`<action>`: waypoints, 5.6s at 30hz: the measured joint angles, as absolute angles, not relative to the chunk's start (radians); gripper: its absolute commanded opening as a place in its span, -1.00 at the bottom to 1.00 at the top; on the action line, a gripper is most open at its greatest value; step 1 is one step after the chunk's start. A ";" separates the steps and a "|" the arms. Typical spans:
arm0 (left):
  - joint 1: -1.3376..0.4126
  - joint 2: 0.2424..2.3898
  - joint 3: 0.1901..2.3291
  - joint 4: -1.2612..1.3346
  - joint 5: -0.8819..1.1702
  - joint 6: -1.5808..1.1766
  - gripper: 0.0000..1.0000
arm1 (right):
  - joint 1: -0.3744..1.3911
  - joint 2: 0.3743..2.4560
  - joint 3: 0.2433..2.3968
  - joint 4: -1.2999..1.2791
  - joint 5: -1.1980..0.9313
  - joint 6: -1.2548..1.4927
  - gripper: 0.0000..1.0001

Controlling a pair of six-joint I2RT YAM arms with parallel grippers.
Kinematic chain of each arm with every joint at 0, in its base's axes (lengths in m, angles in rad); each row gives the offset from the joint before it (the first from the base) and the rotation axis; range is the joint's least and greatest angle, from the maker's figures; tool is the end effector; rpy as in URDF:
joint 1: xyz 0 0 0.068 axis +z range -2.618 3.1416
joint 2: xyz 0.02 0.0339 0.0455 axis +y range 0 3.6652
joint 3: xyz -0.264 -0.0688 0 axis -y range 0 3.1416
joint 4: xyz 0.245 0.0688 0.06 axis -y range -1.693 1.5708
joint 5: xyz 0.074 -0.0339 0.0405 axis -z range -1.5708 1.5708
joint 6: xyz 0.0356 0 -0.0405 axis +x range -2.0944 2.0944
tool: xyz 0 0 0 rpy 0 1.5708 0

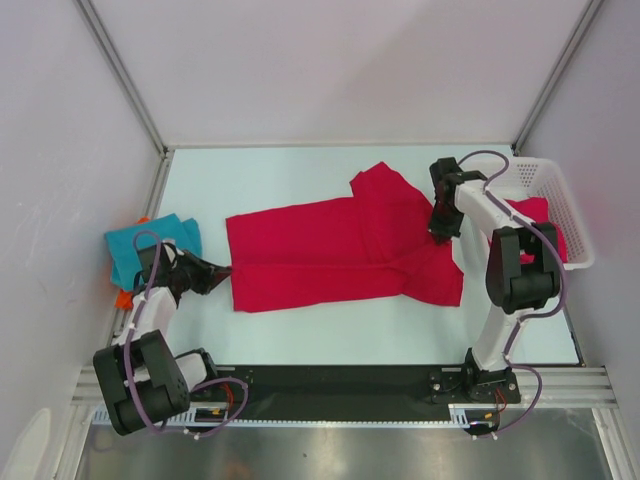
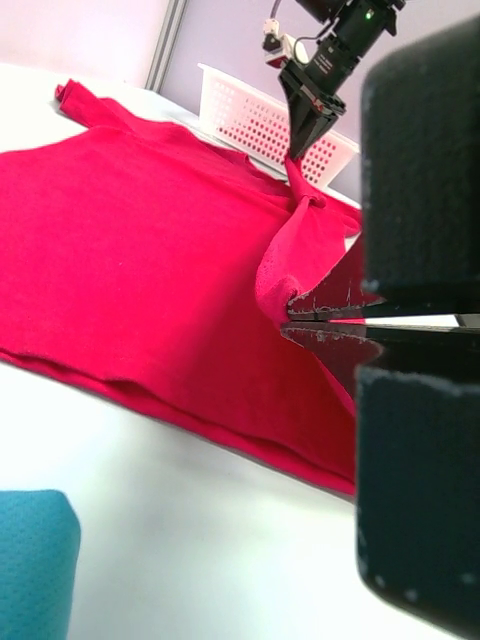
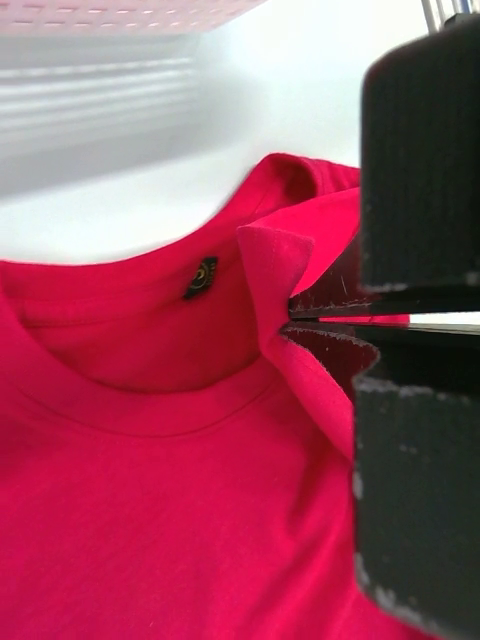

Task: Fold and stack the t-shirts

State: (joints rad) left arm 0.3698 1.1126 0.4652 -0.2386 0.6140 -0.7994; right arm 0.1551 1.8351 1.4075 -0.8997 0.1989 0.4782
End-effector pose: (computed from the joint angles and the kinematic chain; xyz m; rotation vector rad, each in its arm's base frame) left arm 0.1939 0.0532 0.1705 -1.1176 2.1889 -0.9420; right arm 0.3598 0.0491 0.2156 0.4918 2.8021 -0.1614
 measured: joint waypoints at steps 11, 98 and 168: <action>0.371 1.187 0.466 -0.196 0.614 -0.785 -1.00 | 0.155 1.946 1.502 -0.894 0.202 0.476 -0.87; 0.376 1.264 0.585 -0.337 0.632 -0.575 -0.61 | 0.449 1.841 1.255 -0.794 0.212 0.472 -1.00; 0.249 1.737 1.293 -0.377 0.550 -0.469 1.00 | 0.079 2.687 2.527 -0.608 -0.164 0.525 -0.26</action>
State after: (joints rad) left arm 0.2489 1.7370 1.2930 -0.3775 0.5503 -0.4690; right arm 0.0792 2.6869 2.5271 -0.6079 -0.1638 0.5255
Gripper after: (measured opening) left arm 0.996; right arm 0.379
